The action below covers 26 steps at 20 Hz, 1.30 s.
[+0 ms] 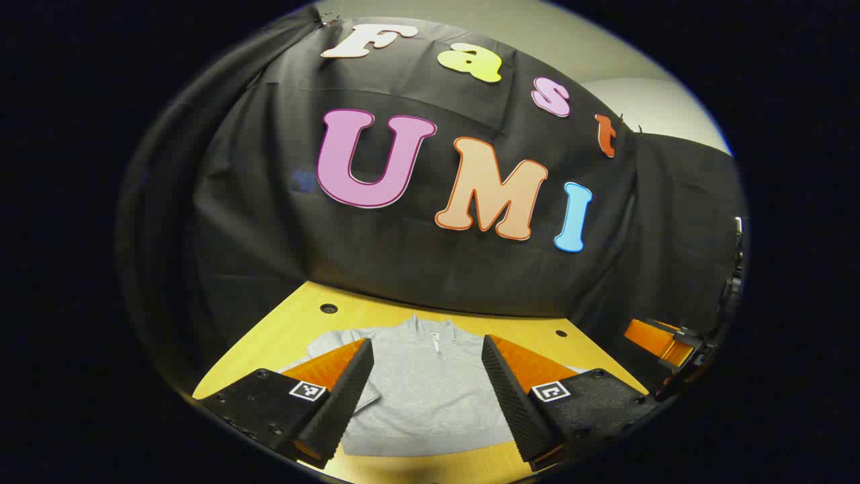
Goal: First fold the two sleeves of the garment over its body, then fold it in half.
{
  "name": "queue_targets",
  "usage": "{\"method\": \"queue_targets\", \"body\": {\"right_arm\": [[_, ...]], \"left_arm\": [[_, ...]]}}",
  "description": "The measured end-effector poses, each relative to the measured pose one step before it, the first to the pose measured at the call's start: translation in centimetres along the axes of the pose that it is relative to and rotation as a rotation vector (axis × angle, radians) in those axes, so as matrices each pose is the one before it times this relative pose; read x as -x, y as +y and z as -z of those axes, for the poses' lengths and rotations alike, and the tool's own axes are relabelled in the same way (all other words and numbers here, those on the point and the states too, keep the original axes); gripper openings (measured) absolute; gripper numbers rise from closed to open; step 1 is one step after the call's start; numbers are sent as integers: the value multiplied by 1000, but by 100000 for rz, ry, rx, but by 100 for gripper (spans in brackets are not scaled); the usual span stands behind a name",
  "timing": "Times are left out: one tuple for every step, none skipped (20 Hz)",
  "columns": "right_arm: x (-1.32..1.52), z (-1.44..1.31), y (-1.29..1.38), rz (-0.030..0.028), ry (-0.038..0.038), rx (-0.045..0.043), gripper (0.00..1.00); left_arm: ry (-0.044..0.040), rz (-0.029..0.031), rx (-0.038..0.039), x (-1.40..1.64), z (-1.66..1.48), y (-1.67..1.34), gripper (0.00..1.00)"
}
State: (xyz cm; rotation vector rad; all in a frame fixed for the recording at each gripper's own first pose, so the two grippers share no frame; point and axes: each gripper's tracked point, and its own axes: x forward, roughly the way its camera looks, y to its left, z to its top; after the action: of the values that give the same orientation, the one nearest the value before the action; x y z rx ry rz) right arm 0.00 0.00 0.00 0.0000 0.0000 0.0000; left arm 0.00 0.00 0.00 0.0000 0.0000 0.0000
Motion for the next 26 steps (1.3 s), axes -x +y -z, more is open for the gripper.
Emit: {"method": "queue_targets", "body": {"right_arm": [[-446, 1050, 179, 584, 2266, -311, 98], [-291, 716, 226, 763, 1662, -46, 98], [-76, 123, 226, 981, 466, -413, 98], [-56, -89, 247, 619, -571, -815, 94], [-102, 66, 246, 627, -776, -676, 98], [-72, -7, 5, 1360, 128, -461, 98], [-108, 294, -39, 884, 527, -356, 98], [-32, 54, 30, 352, 44, -314, 98], [-168, 132, -224, 626, -80, -11, 98], [-54, -21, -332, 998, 505, 201, 98], [-219, 11, -508, 1125, 80, -54, 95], [-185, -153, -371, 1068, -188, -157, 98], [-12, -63, -444, 1098, 37, -244, 98], [-169, -195, -463, 1023, 26, -260, 98], [-155, -155, -522, 1141, -350, -290, 95], [-110, -275, -553, 1179, -592, -251, 98], [-177, -205, -574, 1167, -471, -363, 98], [-168, -348, -558, 1230, -607, -385, 98], [-234, -220, -754, 1514, -651, -502, 98], [-122, -297, -900, 1357, -615, -224, 98], [-222, 31, -1005, 1814, -451, 408, 94], [-340, -65, -1275, 1602, 85, 556, 98], [-359, 186, -934, 657, 875, 300, 98], [-505, 210, -1278, 1223, 863, 1108, 98], [-707, 548, -1572, 1330, 1303, 1568, 98], [-667, 559, -1609, 1538, 1296, 1806, 98]], "left_arm": [[288, 782, -1435, -264, -234, 295, 95], [260, 596, -1499, -213, -33, 457, 95], [370, 905, -989, -157, -55, 350, 95], [445, 1145, -396, -169, 127, 196, 95], [989, 1354, -47, -203, 115, 95, 95], [1321, 682, 49, -266, 277, 213, 95], [353, 293, 114, -131, -24, 178, 95], [-392, 220, -51, -170, -145, 125, 95], [-84, 501, 41, -249, -106, -46, 95], [658, 536, -153, -430, 204, -135, 95], [881, 983, -272, -304, 130, -247, 95], [468, 935, -121, -116, 104, -74, 95], [-37, 595, 190, -198, -70, -122, 95], [-130, 230, 318, -229, 85, -138, 95], [43, 504, 467, -221, -87, -132, 95], [54, 346, 361, -220, 65, -104, 95], [461, 293, 145, -316, 44, -143, 95], [262, -5, 53, -142, 21, -43, 95], [-133, -108, 138, -215, -172, -7, 95], [-58, -259, -63, -96, 99, 117, 95], [-111, -573, -202, -44, -48, 109, 95], [-176, -694, -106, 40, 10, 165, 95], [-276, -702, 21, 33, -89, 173, 95], [-182, -703, -96, 63, -36, 93, 95], [41, -719, -227, 83, -96, 104, 95], [-15, -688, -394, 62, 39, 67, 95]]}}
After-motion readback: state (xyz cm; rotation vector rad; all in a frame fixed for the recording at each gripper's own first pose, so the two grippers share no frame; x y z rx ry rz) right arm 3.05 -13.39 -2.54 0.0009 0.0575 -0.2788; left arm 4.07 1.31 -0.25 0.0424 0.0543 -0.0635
